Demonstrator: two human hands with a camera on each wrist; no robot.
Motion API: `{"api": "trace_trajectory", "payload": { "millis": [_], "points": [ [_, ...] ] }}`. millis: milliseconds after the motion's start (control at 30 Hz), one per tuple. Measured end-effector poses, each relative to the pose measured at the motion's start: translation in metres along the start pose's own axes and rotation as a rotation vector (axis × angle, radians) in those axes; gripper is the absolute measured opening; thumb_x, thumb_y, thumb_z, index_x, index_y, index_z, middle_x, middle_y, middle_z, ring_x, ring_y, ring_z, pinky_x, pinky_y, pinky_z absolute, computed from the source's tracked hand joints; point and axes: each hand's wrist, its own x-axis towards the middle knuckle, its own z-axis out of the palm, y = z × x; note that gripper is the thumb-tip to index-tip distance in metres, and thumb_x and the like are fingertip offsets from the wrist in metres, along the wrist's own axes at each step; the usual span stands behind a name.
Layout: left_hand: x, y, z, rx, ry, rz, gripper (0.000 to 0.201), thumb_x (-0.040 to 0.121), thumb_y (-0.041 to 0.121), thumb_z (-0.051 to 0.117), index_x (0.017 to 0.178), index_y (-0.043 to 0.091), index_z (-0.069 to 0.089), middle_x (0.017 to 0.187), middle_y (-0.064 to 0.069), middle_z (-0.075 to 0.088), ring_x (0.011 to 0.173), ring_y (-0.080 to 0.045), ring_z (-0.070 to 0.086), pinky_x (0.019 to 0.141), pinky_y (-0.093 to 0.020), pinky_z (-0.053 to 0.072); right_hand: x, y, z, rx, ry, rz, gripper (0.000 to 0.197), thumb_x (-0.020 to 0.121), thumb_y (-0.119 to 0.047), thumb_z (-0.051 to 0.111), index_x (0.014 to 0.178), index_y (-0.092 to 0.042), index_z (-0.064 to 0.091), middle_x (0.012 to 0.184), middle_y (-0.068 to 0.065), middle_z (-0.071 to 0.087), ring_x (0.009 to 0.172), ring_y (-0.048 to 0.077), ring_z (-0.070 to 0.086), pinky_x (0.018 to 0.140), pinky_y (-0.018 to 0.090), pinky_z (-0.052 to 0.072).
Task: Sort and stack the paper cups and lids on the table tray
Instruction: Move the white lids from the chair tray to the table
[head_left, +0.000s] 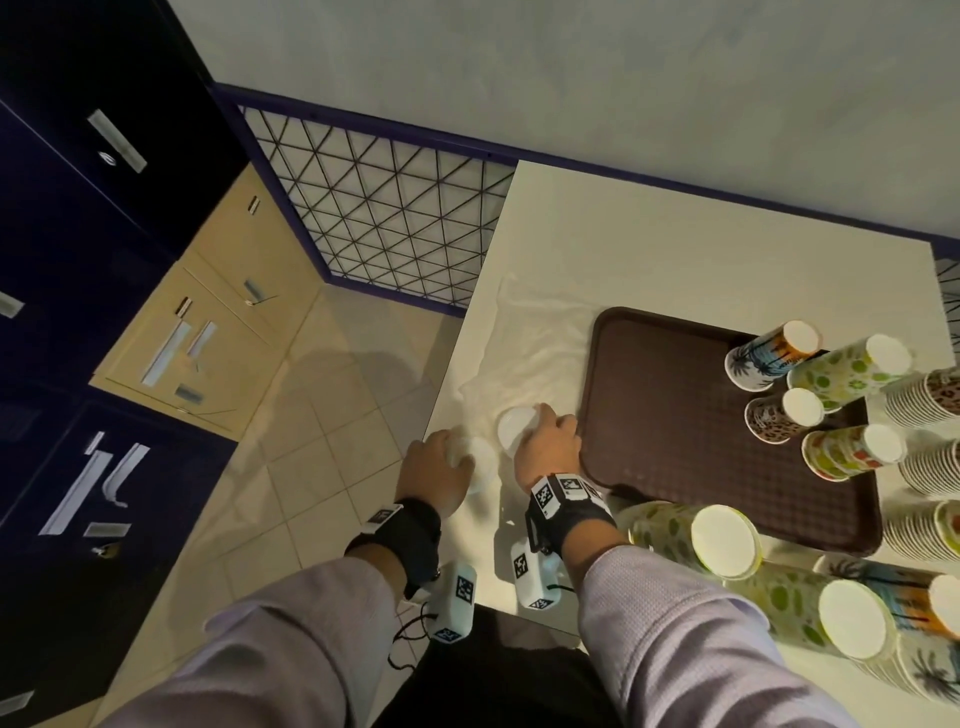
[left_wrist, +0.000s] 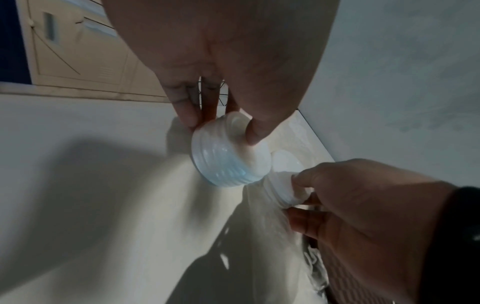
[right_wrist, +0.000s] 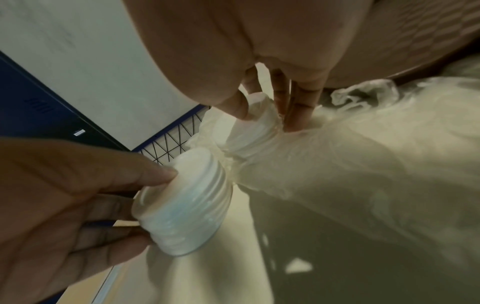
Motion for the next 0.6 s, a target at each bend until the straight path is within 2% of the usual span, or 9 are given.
{"api": "trace_trajectory", "payload": {
  "millis": [133,233,333,467,533,600],
  "points": [
    [-0.002,0.002,0.0,-0.019,0.012,-0.002,0.05,0.095,0.037,0.062,0.142,0.018,0.061,0.129,-0.015,0.061,0.105,-0.029,0.067,0.095,-0.032,0.054,0.0,0.002,-0.003,0.001,-0.026,0.013,0.05,0.099,-0.008,0.048,0.147,-0.015,0.04,0.141,0.016,0.033,0.127,0.041,0.042,0.105,0.044,0.042],
    [-0.005,0.005,-0.001,0.054,0.0,-0.006,0.053,0.099,0.033,0.056,0.151,0.023,0.049,0.139,-0.017,0.048,0.118,-0.035,0.06,0.103,-0.037,0.05,0.001,0.004,-0.004,0.0,-0.032,0.009,0.05,0.098,-0.009,0.049,0.147,-0.015,0.041,0.141,0.017,0.032,0.126,0.042,0.042,0.106,0.045,0.042],
    [-0.011,0.01,0.0,0.165,-0.006,0.006,0.057,0.099,0.043,0.049,0.154,0.03,0.04,0.14,-0.015,0.045,0.125,-0.036,0.049,0.109,-0.044,0.044,0.001,0.003,-0.005,0.008,-0.03,0.011,0.048,0.099,-0.01,0.047,0.146,-0.015,0.042,0.14,0.017,0.032,0.127,0.041,0.042,0.105,0.045,0.042],
    [-0.013,0.013,0.005,0.301,-0.046,0.068,0.078,0.082,0.063,0.062,0.149,0.039,0.031,0.136,-0.006,0.039,0.126,-0.032,0.042,0.098,-0.046,0.05,0.003,0.004,-0.003,0.026,-0.019,0.015,0.048,0.098,-0.008,0.045,0.146,-0.018,0.043,0.138,0.016,0.034,0.125,0.041,0.042,0.103,0.045,0.043],
    [-0.01,0.014,0.008,0.395,-0.065,0.082,0.082,0.079,0.061,0.071,0.146,0.039,0.029,0.135,-0.006,0.035,0.125,-0.033,0.041,0.095,-0.046,0.053,0.005,0.006,0.0,0.026,-0.006,-0.003,0.051,0.099,-0.008,0.044,0.147,-0.023,0.043,0.136,0.016,0.036,0.121,0.04,0.044,0.099,0.044,0.045],
    [-0.005,0.012,0.011,0.455,-0.066,0.091,0.079,0.081,0.051,0.077,0.143,0.035,0.031,0.137,-0.009,0.034,0.124,-0.034,0.041,0.094,-0.047,0.056,0.006,0.008,0.002,0.021,-0.004,-0.023,0.054,0.1,-0.009,0.043,0.149,-0.03,0.042,0.134,0.015,0.037,0.119,0.039,0.045,0.097,0.044,0.046]
  ]
}}
